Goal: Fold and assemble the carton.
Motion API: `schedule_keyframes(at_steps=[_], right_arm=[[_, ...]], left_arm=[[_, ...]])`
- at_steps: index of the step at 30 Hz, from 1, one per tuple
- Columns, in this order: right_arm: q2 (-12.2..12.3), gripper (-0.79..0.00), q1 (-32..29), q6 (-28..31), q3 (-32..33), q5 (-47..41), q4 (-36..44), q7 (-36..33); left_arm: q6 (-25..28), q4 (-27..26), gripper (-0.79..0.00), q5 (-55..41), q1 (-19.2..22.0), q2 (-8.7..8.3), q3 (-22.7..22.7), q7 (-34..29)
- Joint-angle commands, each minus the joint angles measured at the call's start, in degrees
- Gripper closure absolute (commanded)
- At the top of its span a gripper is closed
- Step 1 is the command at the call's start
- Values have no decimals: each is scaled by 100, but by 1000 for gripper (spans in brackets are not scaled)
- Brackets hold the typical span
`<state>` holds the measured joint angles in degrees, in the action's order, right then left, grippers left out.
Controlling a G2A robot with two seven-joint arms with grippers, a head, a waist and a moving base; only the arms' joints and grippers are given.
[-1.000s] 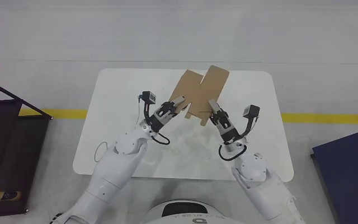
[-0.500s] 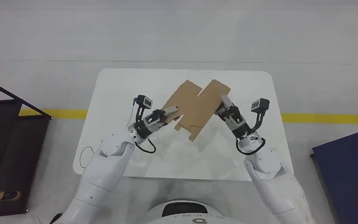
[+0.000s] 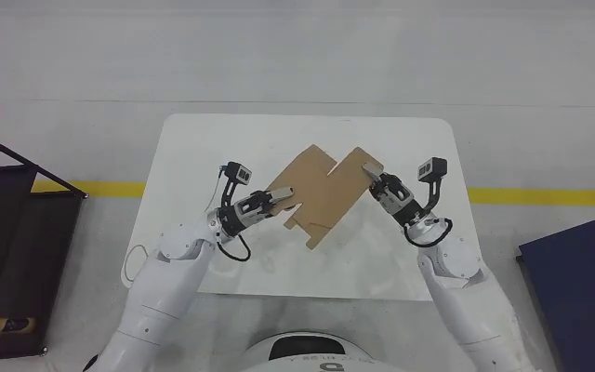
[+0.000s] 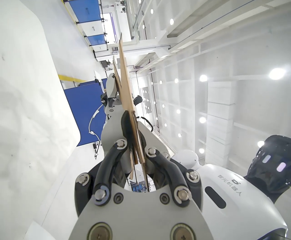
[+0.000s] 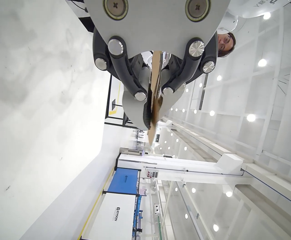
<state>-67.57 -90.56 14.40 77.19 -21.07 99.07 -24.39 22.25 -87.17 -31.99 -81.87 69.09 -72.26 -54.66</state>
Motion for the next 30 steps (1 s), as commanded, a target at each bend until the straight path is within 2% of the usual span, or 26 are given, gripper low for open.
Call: schedule_keyframes(at_steps=[1,8,9,10,19,25,30], right_arm=[[6,0,-9,-34,29,12,11,-58],[16,0,-81,-60,132,67,98,-44],[11,0,-101,-27,156,56,121,70],[4,0,-121,14,173,58,149,200],[-79,0,-298,311,253,62,334,1379],[-118,0,-344,341,230,-202,363,1498],[-139,0,-425,403,274,-466,450,1468]], left_arm=[[14,3,0,31,6,-6,-5,-8],[78,45,0,29,9,-16,-7,48],[99,57,-366,8,-1,-14,-11,106],[107,64,-785,8,-6,-14,-11,145],[280,91,-785,192,-136,-39,0,133],[365,61,-785,729,-197,-57,129,154],[369,254,-785,917,-130,-24,373,341]])
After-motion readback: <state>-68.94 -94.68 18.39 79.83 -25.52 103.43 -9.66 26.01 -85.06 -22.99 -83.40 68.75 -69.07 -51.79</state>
